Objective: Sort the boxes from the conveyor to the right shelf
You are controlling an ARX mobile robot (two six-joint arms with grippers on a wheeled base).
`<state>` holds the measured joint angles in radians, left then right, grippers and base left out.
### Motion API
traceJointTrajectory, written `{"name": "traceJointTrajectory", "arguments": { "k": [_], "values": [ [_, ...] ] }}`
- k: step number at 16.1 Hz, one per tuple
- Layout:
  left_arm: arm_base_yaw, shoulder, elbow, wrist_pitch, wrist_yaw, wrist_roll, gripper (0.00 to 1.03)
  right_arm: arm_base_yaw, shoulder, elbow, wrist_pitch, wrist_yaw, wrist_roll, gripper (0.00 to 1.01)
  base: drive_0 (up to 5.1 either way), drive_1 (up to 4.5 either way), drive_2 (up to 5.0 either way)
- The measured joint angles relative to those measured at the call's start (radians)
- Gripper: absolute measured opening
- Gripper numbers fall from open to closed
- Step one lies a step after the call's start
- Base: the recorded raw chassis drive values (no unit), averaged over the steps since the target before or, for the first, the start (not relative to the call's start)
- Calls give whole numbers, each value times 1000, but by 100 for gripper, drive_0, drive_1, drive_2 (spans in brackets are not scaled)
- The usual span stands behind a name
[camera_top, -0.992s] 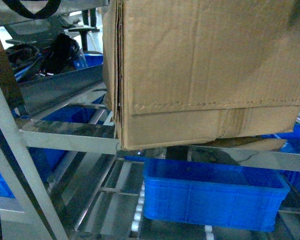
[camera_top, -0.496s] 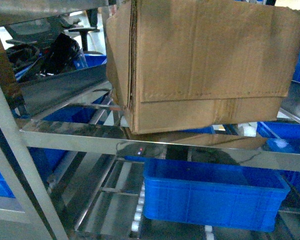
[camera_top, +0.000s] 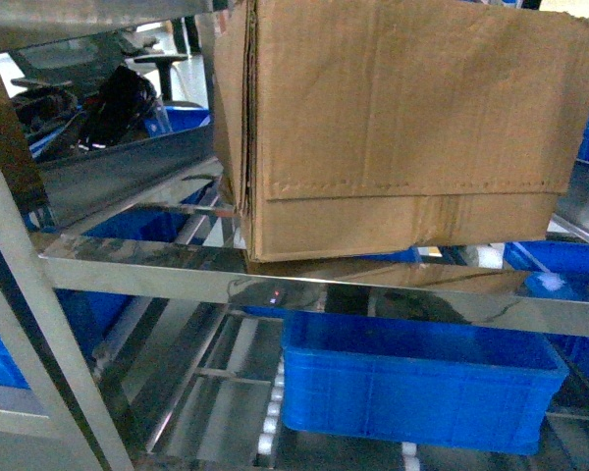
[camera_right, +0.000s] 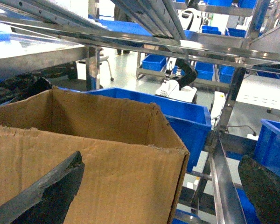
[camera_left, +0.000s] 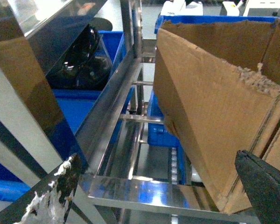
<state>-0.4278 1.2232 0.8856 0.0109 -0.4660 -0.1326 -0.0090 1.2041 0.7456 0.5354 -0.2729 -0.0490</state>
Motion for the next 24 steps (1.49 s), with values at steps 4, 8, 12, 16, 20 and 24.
{"name": "traceJointTrajectory", "arguments": {
  "k": [4, 8, 12, 16, 20, 24],
  "values": [
    [2, -2, -2, -5, 3, -51, 98, 3, -14, 0, -45, 54, 6, 95, 28, 407, -350],
    [62, -90, -226, 404, 106, 58, 76, 8, -125, -179, -7, 267, 31, 64, 28, 407, -350],
    [198, -283, -537, 575, 232, 114, 25, 9, -269, -418, 71, 271, 34, 12, 28, 407, -350],
    [287, -437, -690, 577, 318, 117, 2, 9, -406, -560, 71, 272, 34, 2, 28, 407, -350],
    [368, -581, -777, 516, 417, 118, 2, 9, -546, -644, 14, 272, 35, 2, 28, 407, -350],
    [425, -719, -830, 430, 466, 119, 2, 9, -686, -693, -77, 272, 35, 2, 28, 407, -350]
  ]
}}
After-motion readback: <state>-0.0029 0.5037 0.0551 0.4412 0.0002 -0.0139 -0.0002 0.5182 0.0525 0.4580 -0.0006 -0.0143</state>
